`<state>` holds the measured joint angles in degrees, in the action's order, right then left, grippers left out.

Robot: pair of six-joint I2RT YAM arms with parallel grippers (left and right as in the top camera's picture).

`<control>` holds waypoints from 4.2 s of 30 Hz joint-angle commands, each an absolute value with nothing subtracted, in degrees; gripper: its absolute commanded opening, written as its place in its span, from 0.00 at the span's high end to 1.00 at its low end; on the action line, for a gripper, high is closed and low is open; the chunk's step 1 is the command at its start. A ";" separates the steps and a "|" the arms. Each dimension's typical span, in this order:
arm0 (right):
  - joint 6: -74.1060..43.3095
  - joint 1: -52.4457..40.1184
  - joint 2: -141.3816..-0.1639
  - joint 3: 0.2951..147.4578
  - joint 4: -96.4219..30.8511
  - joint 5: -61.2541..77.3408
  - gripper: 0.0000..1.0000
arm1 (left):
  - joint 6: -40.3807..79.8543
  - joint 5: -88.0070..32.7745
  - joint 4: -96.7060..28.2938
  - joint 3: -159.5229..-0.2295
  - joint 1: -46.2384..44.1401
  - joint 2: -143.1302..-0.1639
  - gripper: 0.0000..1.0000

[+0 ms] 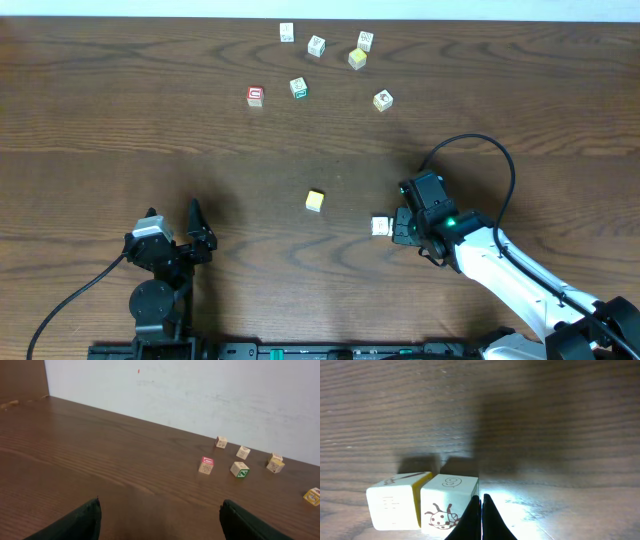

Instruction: Lift 5 blocks

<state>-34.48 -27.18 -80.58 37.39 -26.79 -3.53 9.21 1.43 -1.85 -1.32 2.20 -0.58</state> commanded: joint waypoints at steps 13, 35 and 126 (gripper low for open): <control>-31.90 -27.81 -80.93 36.95 -25.06 -2.24 0.97 | 9.54 2.09 -4.05 -0.23 2.44 -0.23 0.24; -31.46 -27.79 -80.90 37.08 -26.20 -6.17 0.99 | 9.52 2.11 -4.05 -0.23 2.44 -0.23 0.24; 13.54 -15.27 -131.92 103.88 -29.93 10.57 0.40 | 9.52 2.11 -4.05 -0.23 2.44 -0.23 0.24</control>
